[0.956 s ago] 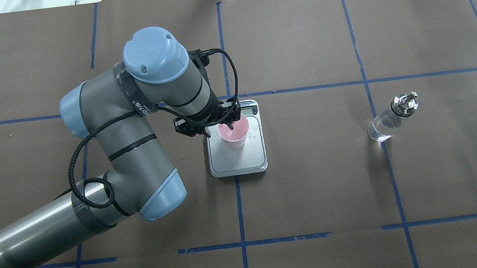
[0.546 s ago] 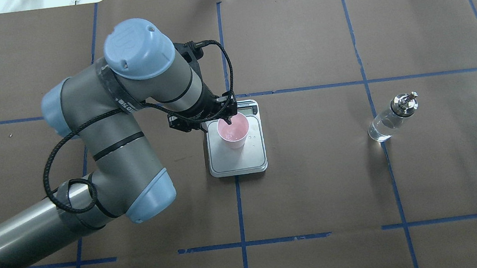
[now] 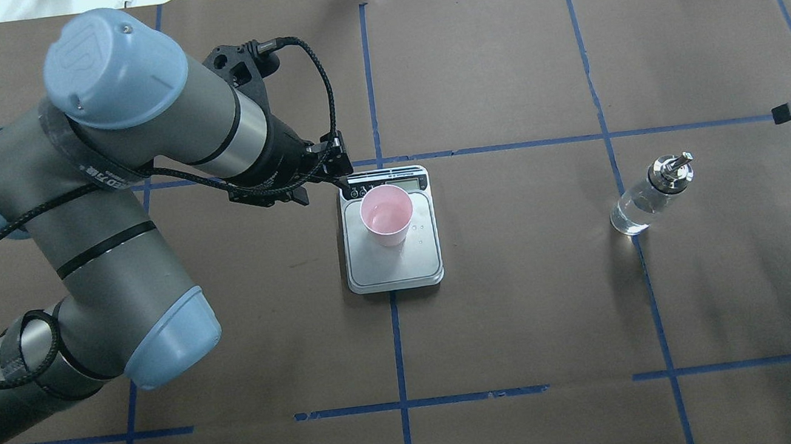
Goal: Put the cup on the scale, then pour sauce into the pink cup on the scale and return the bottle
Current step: 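Withdraw the left gripper from the cup while the right gripper reaches the bottle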
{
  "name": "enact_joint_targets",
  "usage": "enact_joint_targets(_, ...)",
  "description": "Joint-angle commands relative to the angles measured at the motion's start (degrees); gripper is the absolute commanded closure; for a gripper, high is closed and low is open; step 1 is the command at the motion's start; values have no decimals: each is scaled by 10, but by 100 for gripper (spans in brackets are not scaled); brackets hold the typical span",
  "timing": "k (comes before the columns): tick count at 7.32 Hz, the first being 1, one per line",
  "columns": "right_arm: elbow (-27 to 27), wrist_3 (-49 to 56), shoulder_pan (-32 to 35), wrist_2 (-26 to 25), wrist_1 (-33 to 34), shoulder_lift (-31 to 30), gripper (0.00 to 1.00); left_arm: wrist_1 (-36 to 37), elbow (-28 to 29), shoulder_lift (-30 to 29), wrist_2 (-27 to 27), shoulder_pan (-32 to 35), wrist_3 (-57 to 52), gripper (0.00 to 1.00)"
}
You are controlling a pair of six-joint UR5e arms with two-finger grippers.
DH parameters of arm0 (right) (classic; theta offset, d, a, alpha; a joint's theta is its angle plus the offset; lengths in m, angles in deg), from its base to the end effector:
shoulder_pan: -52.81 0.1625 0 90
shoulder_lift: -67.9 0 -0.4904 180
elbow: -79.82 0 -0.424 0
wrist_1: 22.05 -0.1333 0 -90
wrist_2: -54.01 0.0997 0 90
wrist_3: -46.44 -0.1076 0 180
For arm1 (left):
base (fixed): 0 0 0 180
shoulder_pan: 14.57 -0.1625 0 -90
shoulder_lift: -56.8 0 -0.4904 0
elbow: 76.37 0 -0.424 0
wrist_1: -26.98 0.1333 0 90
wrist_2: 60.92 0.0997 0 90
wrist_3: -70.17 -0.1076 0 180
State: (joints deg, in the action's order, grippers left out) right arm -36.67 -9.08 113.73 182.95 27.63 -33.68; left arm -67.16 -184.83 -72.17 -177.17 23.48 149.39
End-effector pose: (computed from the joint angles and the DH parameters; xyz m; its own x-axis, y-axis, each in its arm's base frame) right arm -0.1549 -0.4137 0.4997 0.4712 -0.0586 0.8801 -0.1966 0.9657 0.1696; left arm 0.4740 -0.4798 0.1447 0.4144 -0.1113 -0.9033 0.1720 0.9842 -0.0424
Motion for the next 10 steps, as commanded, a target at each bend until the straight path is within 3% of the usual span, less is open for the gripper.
enact_joint_targets(1, -78, -72, -89, -78, -5, -42, 1, -1, -3, 0, 1, 5, 1, 40)
enact_joint_targets(2, -93, -72, -151, -155, -5, -50, 1, 0, -3, 0, 2, 11, 1, 40)
enact_joint_targets(5, -86, -154, -384, -510, 17, -59, 0, -1, -55, 55, 0, 43, -73, 38)
enact_joint_targets(8, -11, -259, -465, -709, 12, -25, 0, -2, -57, 76, 0, 65, -84, 38)
enact_joint_targets(10, 11, -260, -484, -773, 0, -18, 0, 2, -60, 102, 0, 82, -157, 38)
